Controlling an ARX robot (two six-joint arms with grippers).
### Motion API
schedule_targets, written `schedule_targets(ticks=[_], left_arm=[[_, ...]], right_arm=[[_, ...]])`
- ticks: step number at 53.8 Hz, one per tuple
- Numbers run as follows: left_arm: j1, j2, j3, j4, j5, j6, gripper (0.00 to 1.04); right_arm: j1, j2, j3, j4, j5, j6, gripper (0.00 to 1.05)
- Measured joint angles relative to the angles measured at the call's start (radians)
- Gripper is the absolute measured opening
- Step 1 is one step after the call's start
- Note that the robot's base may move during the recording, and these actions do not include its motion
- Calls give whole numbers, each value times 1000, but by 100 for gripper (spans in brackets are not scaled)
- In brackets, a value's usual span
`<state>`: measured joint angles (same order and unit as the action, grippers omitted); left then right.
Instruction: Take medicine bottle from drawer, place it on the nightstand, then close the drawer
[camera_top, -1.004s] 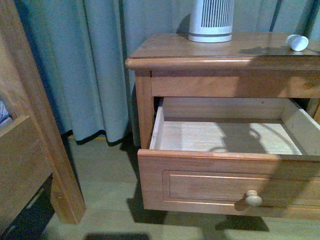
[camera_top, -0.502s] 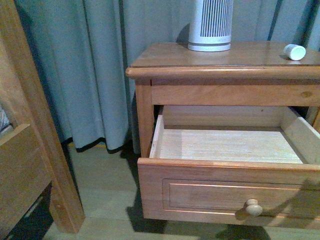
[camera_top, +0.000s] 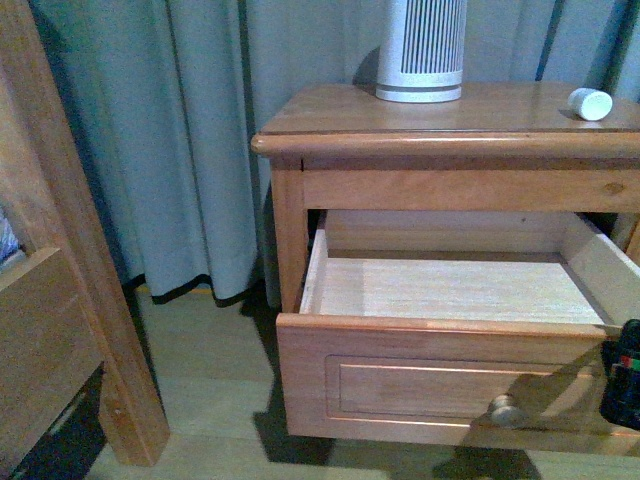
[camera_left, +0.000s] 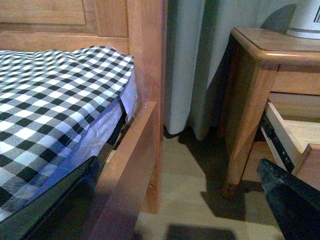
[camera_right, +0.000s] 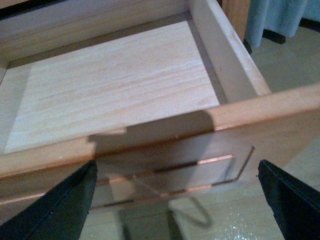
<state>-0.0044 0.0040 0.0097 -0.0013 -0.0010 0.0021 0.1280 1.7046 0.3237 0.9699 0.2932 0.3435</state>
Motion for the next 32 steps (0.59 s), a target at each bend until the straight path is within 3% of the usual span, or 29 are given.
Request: schedule_targets(ticks=[32], left_arm=[[0,0,0,0,0,0,98]], right_arm=[[-113,444,678,-182,-29,-129,98]])
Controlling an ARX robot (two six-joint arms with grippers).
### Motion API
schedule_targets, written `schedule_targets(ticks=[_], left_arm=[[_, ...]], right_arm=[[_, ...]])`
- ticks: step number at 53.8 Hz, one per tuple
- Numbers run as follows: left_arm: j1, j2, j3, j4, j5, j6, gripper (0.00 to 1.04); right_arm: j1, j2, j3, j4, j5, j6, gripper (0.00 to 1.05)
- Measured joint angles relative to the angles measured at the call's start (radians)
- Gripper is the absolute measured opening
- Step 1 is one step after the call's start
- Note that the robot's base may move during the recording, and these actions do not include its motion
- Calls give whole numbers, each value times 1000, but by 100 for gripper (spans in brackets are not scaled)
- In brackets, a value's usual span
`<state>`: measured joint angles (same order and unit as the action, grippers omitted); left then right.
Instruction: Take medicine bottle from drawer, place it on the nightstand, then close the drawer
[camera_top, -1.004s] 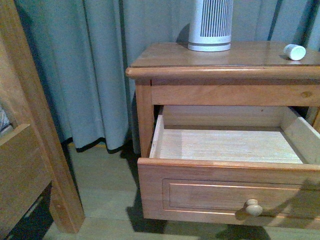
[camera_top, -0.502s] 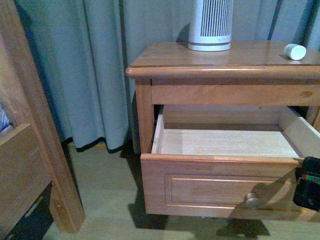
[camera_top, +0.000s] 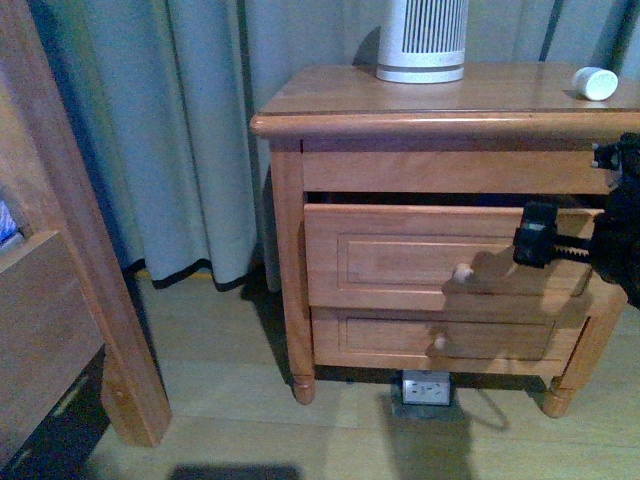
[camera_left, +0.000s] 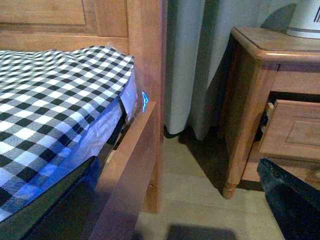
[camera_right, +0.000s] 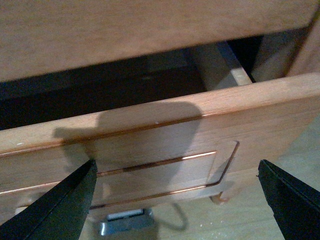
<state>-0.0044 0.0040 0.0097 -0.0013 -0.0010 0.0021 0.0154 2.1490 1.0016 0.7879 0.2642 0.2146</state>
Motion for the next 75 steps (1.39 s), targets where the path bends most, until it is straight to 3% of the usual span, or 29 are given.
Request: schedule_targets(ticks=[17,34,49,58,66,75], left_arm=[[0,0,0,0,0,0,98],[0,0,0,0,0,0,98],[0,0,0,0,0,0,98],[0,0,0,0,0,0,98],[0,0,0,0,0,0,98],[0,0,0,0,0,0,98]], right_arm=[[-14,98,179,-90,-34,-87,98],[-22,-23,72,-107,-29,-33,98],[-24,-480,-294,-162,-40,-16,98],[-86,-888,-533,-250,-18,-80,98],[-174,-1319,-678,-436,-28,-113,98],[-246,-1828,-804,-750,-92,-120,98]])
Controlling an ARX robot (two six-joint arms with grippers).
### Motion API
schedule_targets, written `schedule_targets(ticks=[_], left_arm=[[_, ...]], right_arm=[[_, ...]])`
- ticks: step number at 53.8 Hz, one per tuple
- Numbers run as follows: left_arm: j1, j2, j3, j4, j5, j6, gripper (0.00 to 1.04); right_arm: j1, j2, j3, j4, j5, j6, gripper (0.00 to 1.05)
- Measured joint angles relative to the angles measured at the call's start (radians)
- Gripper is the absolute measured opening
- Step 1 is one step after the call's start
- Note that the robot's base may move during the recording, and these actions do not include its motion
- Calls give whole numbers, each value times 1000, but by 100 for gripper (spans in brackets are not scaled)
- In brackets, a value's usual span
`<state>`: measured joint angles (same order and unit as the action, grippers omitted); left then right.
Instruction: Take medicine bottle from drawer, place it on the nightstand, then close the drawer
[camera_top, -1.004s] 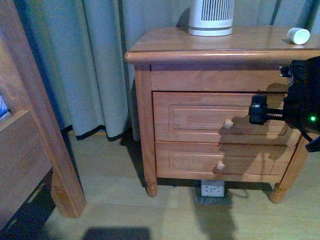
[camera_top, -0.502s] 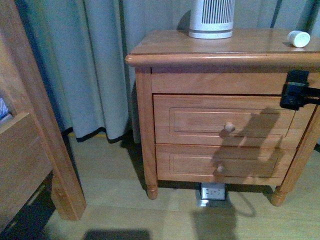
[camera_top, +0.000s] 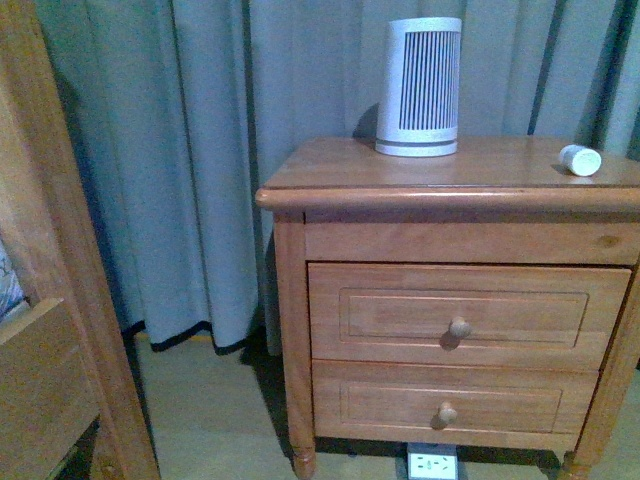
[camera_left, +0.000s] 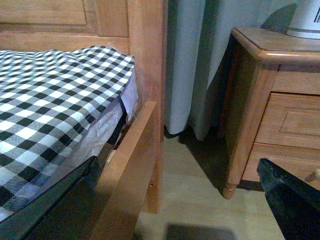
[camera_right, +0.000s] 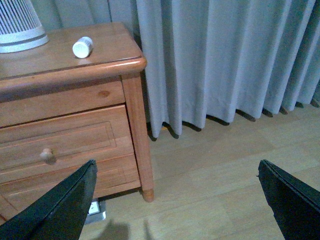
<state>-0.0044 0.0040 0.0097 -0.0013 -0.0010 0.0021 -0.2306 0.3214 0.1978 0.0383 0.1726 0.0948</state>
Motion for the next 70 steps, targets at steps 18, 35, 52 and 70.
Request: schedule_targets(ticks=[18,35,52,70], left_arm=[[0,0,0,0,0,0,98],[0,0,0,0,-1,0,98],[0,0,0,0,0,0,98],[0,0,0,0,0,0,98]], right_arm=[[55,-200,-96,-42,-85,-17,93],[164,-262,-136,-41,-208,-81,40],[227,-311,-183,-40,-175,-92,3],[227,-314,-183,-40,-175,-92,32]])
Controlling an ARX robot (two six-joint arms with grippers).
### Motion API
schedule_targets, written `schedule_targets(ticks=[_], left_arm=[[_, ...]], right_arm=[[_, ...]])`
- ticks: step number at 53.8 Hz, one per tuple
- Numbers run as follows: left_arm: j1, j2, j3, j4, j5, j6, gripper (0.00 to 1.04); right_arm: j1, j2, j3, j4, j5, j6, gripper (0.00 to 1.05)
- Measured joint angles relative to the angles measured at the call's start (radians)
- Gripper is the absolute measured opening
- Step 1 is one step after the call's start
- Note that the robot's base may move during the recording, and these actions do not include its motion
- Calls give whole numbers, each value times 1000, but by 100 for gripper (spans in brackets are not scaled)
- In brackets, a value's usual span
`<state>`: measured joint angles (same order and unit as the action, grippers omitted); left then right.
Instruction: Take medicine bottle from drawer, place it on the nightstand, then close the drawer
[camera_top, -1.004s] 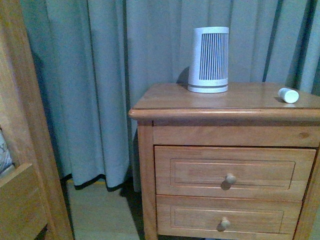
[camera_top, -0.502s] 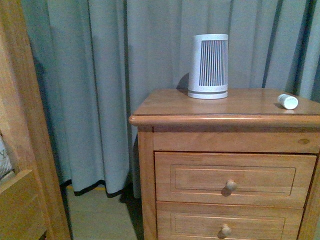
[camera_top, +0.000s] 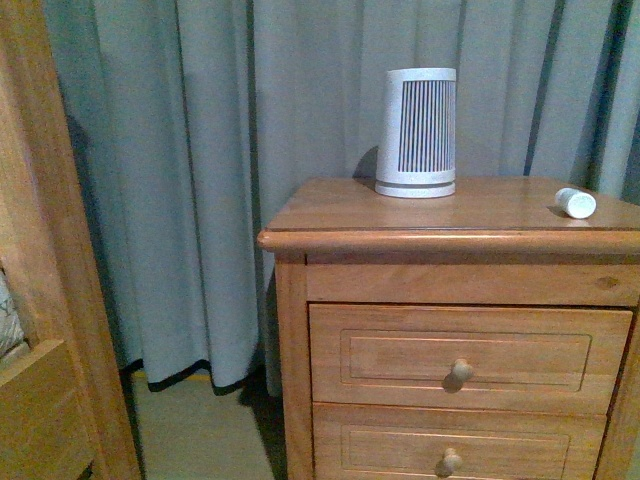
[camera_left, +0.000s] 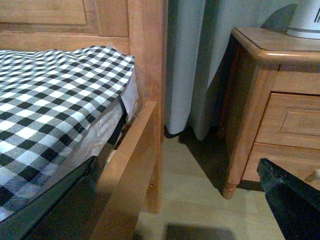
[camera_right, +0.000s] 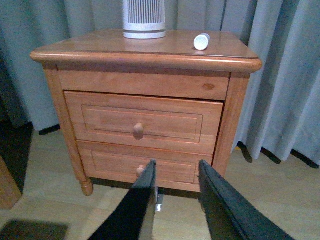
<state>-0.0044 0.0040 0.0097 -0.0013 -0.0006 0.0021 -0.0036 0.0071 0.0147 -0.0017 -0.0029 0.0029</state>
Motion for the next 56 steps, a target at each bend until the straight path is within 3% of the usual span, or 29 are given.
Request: schedule_targets(ticks=[8,20,56], left_arm=[[0,0,0,0,0,0,98],[0,0,0,0,0,0,98],[0,0,0,0,0,0,98]], right_arm=[[0,0,0,0,0,0,63],[0,0,0,0,0,0,99],[0,0,0,0,0,0,98]])
